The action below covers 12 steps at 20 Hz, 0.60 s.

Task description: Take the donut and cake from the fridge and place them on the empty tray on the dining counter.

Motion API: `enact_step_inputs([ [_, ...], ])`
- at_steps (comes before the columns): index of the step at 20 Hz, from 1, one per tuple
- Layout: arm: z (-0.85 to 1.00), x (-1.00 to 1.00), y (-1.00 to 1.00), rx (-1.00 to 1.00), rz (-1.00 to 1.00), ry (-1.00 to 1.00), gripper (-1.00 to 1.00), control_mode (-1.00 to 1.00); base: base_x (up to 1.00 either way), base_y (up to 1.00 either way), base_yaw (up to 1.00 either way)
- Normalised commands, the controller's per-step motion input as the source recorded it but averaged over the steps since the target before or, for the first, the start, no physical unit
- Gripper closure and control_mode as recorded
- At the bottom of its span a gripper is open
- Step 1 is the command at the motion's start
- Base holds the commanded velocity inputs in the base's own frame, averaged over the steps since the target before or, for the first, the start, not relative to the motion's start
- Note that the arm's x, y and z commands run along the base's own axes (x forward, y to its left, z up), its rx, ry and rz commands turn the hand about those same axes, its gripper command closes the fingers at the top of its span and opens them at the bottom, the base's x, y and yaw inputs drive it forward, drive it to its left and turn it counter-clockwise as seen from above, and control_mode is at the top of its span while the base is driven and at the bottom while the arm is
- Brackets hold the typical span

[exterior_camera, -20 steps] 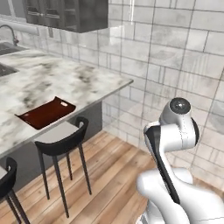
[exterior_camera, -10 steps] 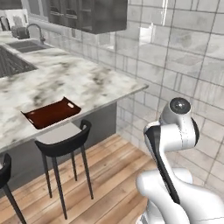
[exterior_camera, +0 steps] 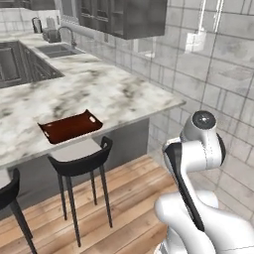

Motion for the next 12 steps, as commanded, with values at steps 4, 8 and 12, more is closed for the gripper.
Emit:
enact_step_inputs([
  [4, 0.0, 0.0, 0.0, 0.0, 0.0, 0.0, 1.0, 1.0, 0.49, -0.05, 0.23],
  [8, 0.0, 0.0, 0.0, 0.0, 0.0, 0.0, 1.0, 1.0, 0.51, -0.1, 0.27],
  [12, 0.0, 0.0, 0.0, 0.0, 0.0, 0.0, 1.0, 1.0, 0.49, -0.09, 0.27],
])
